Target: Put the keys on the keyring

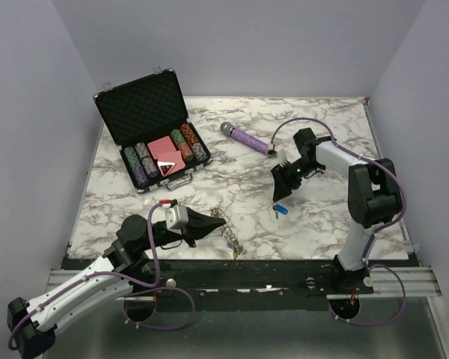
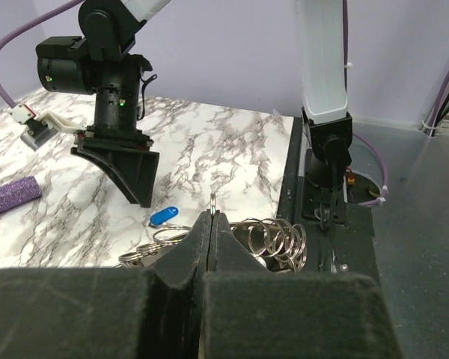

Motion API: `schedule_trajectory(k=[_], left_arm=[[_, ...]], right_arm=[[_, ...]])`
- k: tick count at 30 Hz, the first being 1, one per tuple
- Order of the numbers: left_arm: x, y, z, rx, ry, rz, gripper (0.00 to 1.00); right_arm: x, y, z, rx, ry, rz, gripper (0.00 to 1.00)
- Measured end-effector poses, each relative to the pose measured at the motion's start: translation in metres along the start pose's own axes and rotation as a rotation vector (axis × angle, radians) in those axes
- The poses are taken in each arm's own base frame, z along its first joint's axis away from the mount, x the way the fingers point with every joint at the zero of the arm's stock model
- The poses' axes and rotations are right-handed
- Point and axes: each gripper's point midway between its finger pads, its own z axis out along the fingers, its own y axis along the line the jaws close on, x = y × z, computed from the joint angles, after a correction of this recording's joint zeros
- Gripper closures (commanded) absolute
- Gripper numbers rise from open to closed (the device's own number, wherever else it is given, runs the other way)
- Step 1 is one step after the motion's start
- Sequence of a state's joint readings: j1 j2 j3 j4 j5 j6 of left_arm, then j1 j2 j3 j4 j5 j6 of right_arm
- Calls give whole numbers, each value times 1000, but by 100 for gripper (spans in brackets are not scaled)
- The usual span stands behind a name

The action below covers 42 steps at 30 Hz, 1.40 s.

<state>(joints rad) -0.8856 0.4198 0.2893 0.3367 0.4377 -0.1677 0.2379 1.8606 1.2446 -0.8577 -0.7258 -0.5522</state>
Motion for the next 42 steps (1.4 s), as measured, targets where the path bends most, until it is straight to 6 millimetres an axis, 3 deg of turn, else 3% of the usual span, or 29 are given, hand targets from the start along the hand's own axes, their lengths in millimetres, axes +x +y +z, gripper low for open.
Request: schedule_trajectory(k=[10, 42], left_arm=[[8, 0, -1, -9, 29, -1, 100], [12, 1, -1, -23, 43, 6, 100]], right_arm=[[15, -6, 18, 18, 92, 43, 47], [21, -3, 27, -4, 146, 71, 66]])
